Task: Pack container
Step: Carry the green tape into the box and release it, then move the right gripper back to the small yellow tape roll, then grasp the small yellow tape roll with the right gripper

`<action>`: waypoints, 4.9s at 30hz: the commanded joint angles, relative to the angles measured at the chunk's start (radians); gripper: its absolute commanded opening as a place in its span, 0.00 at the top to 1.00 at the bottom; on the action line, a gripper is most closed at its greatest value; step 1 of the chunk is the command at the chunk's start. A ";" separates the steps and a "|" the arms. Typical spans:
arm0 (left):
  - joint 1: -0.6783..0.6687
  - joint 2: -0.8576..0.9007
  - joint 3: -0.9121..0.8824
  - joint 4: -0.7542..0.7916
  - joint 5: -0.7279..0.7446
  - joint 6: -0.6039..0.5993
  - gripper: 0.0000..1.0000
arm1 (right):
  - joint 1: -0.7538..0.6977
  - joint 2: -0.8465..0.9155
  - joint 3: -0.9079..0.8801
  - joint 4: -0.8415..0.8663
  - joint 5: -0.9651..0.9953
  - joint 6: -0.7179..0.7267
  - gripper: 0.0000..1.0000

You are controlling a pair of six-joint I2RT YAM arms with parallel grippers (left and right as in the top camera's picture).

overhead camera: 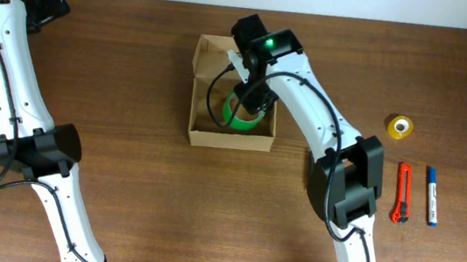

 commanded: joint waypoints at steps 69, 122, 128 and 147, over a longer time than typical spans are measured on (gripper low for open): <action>-0.010 0.008 0.005 0.010 0.029 0.016 0.00 | -0.707 -0.370 0.133 -0.164 0.060 0.250 0.31; -0.010 0.008 0.005 0.004 0.029 0.016 0.00 | -0.843 0.113 -0.137 0.035 -0.046 0.275 0.96; -0.010 0.008 0.005 0.004 0.029 0.016 0.00 | -0.843 0.105 -0.132 0.015 -0.075 0.271 0.96; -0.010 0.008 0.005 0.007 0.029 0.016 0.00 | -0.631 -0.275 0.193 -0.205 -0.120 0.119 0.96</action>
